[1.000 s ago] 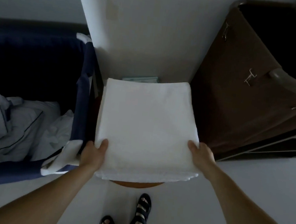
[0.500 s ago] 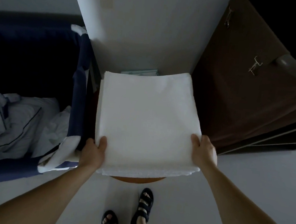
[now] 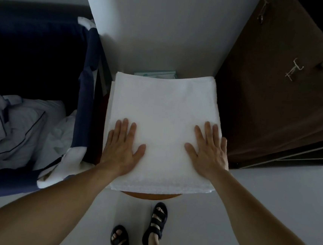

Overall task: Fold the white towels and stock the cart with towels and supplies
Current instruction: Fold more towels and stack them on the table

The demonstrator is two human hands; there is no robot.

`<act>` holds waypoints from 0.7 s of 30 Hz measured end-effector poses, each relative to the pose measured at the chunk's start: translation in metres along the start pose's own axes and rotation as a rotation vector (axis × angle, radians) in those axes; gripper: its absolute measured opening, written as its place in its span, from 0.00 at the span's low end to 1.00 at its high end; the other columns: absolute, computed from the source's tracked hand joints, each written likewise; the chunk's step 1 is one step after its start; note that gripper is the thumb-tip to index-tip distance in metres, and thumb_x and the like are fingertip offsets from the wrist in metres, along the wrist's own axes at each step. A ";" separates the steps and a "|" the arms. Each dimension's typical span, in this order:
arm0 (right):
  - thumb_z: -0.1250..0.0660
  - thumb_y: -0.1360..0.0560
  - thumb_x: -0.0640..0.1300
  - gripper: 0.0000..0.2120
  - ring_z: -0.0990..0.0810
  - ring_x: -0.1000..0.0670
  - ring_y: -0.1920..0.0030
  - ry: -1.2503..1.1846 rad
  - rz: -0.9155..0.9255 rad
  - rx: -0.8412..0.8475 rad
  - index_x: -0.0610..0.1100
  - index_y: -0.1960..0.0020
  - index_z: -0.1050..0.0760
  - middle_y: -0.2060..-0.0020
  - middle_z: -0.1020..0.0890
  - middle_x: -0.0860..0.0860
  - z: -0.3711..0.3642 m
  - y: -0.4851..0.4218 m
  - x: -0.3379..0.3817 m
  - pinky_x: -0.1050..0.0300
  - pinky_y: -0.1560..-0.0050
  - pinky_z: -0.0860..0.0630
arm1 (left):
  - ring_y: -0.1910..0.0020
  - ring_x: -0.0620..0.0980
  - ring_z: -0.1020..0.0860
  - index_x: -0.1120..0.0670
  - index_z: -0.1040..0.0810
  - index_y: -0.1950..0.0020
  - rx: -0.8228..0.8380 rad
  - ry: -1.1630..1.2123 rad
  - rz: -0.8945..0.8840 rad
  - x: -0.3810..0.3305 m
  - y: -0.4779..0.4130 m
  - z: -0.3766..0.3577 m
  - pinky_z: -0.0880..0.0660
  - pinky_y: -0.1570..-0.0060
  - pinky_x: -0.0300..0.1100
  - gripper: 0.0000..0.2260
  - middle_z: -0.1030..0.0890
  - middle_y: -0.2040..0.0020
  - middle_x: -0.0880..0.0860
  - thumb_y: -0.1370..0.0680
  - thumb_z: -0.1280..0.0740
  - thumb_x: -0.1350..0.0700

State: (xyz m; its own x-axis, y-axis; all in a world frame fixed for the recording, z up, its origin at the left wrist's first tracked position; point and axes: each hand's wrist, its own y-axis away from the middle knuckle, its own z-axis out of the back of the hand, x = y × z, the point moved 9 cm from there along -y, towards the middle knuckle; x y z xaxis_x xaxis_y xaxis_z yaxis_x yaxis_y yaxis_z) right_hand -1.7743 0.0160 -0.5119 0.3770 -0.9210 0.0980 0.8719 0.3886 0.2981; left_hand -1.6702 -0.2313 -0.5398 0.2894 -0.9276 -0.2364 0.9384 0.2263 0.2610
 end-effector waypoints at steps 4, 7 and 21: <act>0.62 0.21 0.68 0.35 0.74 0.47 0.24 -0.006 -0.012 0.030 0.54 0.21 0.69 0.23 0.71 0.51 -0.019 -0.005 -0.004 0.41 0.22 0.62 | 0.23 0.50 0.70 0.48 0.69 0.21 0.008 -0.009 0.029 0.009 -0.001 -0.019 0.64 0.23 0.50 0.35 0.71 0.22 0.51 0.21 0.58 0.33; 0.62 0.21 0.68 0.35 0.74 0.47 0.24 -0.012 -0.018 0.048 0.54 0.21 0.69 0.23 0.71 0.52 -0.019 -0.011 -0.004 0.41 0.22 0.62 | 0.23 0.51 0.71 0.48 0.69 0.21 0.024 -0.013 0.031 0.008 -0.008 -0.018 0.65 0.24 0.50 0.36 0.72 0.22 0.51 0.20 0.58 0.33; 0.77 0.32 0.72 0.45 0.72 0.47 0.23 0.009 0.180 -0.002 0.53 0.20 0.66 0.21 0.67 0.50 0.071 -0.043 0.103 0.38 0.24 0.66 | 0.20 0.53 0.63 0.51 0.58 0.19 -0.146 -0.079 0.164 0.053 -0.016 0.133 0.59 0.23 0.53 0.35 0.60 0.19 0.52 0.21 0.60 0.35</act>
State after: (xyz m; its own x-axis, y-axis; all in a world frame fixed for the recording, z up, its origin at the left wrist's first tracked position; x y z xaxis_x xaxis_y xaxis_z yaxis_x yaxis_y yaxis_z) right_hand -1.7954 -0.0980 -0.4473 0.5296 -0.8365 0.1407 0.7908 0.5468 0.2750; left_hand -1.6953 -0.3241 -0.4318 0.4299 -0.8940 -0.1262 0.8991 0.4111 0.1501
